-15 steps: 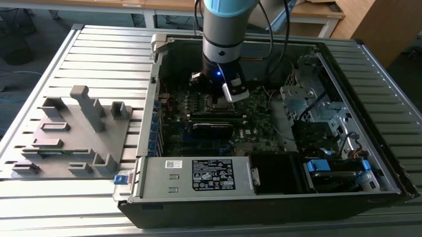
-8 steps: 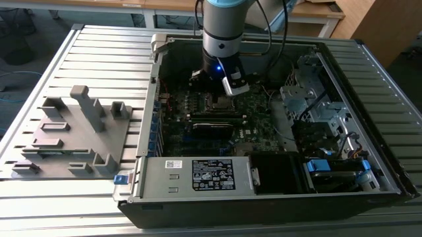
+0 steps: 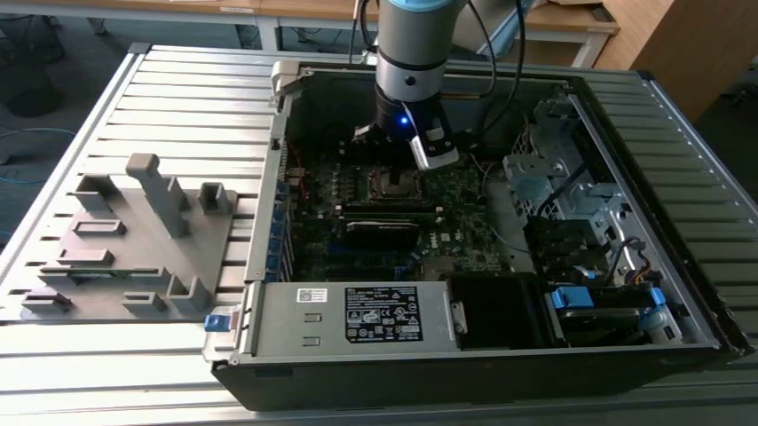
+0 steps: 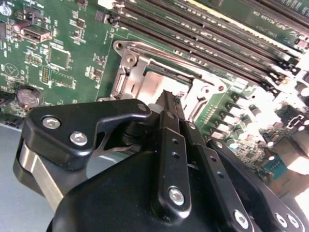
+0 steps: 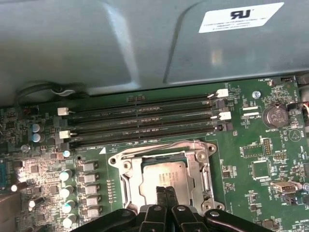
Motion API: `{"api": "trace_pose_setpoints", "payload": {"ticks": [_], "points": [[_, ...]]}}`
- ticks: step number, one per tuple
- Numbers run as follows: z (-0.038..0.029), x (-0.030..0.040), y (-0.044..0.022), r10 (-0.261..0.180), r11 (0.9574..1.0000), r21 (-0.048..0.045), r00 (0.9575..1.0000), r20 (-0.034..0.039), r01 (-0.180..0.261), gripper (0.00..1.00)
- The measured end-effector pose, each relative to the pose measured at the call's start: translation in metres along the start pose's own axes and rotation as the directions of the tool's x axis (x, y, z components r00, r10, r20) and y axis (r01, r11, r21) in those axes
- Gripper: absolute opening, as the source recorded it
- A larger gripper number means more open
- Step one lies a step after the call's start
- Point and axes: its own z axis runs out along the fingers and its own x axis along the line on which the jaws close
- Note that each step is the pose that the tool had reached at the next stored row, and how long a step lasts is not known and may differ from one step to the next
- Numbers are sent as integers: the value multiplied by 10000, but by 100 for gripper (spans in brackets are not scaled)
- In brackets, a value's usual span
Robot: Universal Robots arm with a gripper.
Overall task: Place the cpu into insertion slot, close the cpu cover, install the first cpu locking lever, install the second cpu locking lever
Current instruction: 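Install the second cpu locking lever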
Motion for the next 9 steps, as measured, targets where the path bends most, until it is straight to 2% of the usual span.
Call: {"api": "trace_pose_setpoints", "payload": {"ticks": [9], "points": [[-80, -1, 7, 0, 10000, -1, 10000, -1, 0, 10]]}}
